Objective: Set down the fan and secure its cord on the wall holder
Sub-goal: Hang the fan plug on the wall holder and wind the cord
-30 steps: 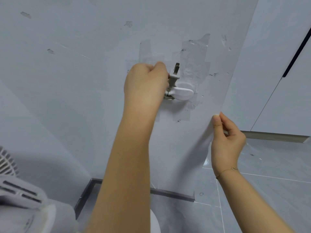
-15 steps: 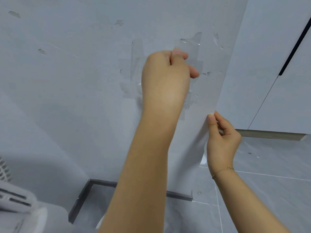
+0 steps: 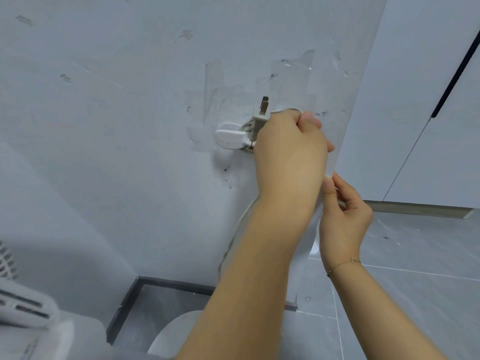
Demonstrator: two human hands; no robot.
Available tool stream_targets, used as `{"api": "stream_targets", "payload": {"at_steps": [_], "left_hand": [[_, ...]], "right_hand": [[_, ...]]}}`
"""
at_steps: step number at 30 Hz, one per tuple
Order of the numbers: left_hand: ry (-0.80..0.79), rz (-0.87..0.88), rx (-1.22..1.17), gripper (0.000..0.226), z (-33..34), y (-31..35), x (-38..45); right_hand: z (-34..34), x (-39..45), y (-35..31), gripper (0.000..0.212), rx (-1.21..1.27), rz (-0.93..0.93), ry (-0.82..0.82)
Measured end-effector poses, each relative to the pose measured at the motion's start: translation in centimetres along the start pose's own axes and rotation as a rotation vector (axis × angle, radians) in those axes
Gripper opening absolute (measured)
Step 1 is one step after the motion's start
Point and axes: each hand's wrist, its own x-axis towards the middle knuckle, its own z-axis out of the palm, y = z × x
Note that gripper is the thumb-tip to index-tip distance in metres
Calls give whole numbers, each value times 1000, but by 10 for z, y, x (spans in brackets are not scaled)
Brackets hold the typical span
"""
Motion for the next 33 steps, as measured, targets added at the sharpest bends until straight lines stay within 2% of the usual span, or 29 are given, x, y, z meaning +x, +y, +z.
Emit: {"api": "stream_targets", "payload": {"at_steps": [6, 15, 22, 28, 33], "left_hand": [[-126, -147, -246, 34, 8, -18, 0], [-152, -331, -488, 34, 13, -41, -6], [-150, -214, -390, 33, 12, -57, -2], [15, -174, -175, 35, 0, -82, -2], [30, -149, -69, 36, -27, -90, 10]], "right_hand": [[-1, 0, -1, 19, -1, -3, -2], [-3, -1, -6, 21, -2, 11, -29], [-5, 1, -8, 21, -14, -2, -57], [-6, 1, -9, 22, -12, 8, -66], [-6, 0, -9, 23, -13, 11, -59]]}}
